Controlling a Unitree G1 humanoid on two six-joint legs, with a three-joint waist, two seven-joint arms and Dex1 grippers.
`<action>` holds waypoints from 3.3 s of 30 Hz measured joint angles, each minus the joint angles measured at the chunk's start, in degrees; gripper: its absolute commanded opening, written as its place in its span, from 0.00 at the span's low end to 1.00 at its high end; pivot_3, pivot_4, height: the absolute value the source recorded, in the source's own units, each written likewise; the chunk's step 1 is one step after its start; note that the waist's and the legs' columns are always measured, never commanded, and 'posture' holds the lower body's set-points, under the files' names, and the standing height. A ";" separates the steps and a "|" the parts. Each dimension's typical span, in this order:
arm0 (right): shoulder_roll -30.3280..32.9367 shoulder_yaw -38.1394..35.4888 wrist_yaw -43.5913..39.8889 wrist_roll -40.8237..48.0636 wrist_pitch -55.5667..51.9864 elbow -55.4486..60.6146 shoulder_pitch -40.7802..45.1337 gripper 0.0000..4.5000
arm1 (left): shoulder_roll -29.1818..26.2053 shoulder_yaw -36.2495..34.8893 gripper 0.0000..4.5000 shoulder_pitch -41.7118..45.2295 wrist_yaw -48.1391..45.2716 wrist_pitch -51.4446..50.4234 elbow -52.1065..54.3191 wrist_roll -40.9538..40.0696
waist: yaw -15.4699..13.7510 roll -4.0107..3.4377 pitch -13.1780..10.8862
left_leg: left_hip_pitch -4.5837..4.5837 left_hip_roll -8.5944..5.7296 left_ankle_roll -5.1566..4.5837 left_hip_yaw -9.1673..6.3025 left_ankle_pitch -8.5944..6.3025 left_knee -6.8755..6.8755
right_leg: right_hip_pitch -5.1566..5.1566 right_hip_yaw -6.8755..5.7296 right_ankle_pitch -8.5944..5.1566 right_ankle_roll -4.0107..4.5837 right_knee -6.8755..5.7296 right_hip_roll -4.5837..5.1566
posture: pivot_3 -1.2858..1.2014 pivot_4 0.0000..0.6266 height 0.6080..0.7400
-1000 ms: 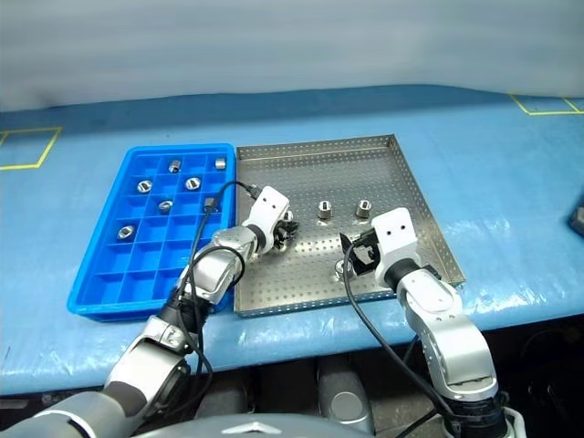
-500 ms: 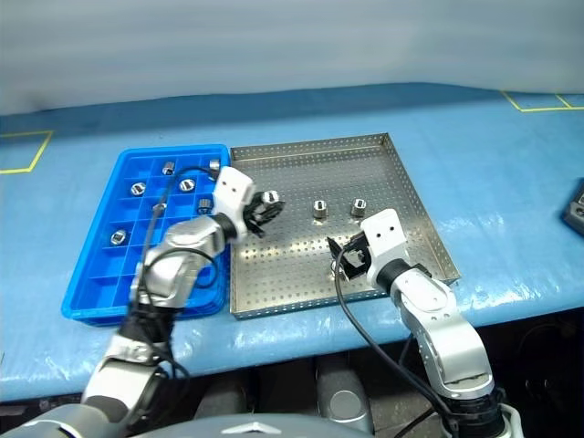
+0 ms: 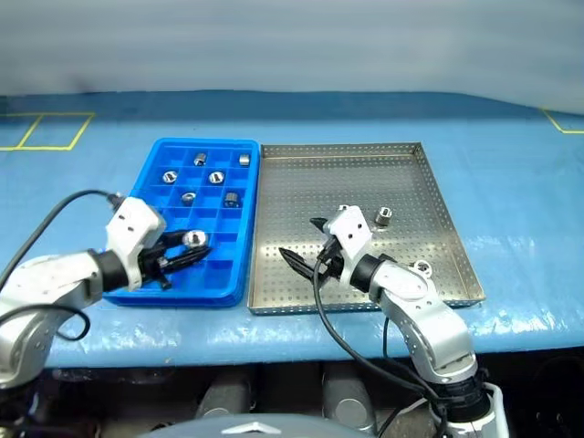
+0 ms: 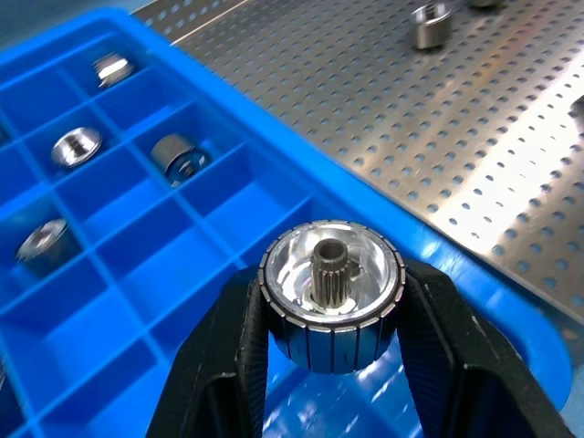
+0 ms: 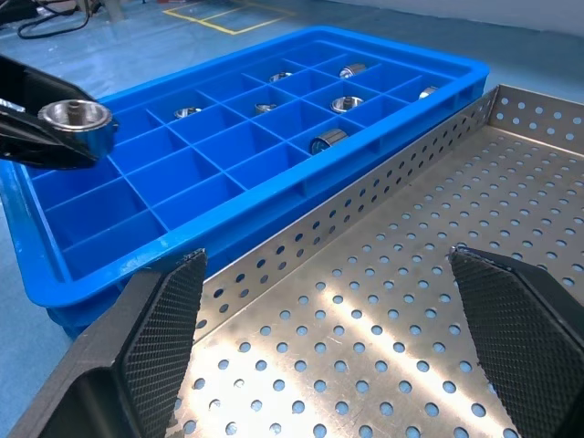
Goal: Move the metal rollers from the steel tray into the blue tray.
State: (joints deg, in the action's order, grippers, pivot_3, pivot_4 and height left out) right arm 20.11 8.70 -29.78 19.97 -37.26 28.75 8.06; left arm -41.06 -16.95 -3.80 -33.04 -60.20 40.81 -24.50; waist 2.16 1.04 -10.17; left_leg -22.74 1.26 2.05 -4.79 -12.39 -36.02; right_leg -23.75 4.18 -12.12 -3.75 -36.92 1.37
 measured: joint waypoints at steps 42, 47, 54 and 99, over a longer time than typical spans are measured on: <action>-0.51 -2.07 8.80 -3.06 -2.20 -3.01 0.19 1.00 | 6.53 -6.04 0.37 0.00 13.99 -2.77 -4.44 3.37 | -0.99 0.05 0.02 | -0.01 -0.02 0.01 -0.02 0.00 -0.01 | 0.01 -0.11 -0.02 0.06 0.01 0.06 | 0.54 0.24 1.00; -0.49 -2.33 9.15 -3.43 -2.21 -3.01 0.14 1.00 | 5.65 -6.08 0.53 -2.23 13.13 -1.67 -4.43 3.74 | -0.85 0.05 0.02 | -0.02 -0.02 0.01 -0.01 0.00 0.00 | 0.00 -0.11 -0.03 0.06 0.01 0.06 | 0.55 0.24 1.00; -1.23 -2.45 10.15 -3.85 -2.25 -3.29 0.73 1.00 | 4.80 -6.97 1.00 -3.73 12.32 -0.08 -4.43 3.78 | -1.01 0.05 0.02 | -0.01 -0.01 0.01 -0.02 0.00 -0.01 | 0.02 -0.11 -0.03 0.06 0.01 0.06 | 0.55 0.24 1.00; 1.24 -6.93 15.92 -6.50 -4.59 10.71 -10.78 1.00 | 45.02 26.30 1.00 61.04 13.03 53.20 -103.13 23.25 | 12.24 0.07 0.06 | -0.18 -0.18 -0.04 -0.01 -0.02 -0.07 | 0.02 0.11 0.23 -0.56 0.10 0.03 | 0.40 0.24 1.00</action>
State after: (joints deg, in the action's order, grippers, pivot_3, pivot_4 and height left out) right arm 21.35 1.77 -13.86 13.47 -41.85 39.46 -2.72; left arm 3.96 9.35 57.24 -20.01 -6.99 -62.32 -1.25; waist 14.40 1.10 -10.11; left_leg -22.91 1.08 2.01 -4.80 -12.41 -36.09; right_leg -23.73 4.28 -11.89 -4.32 -36.82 1.41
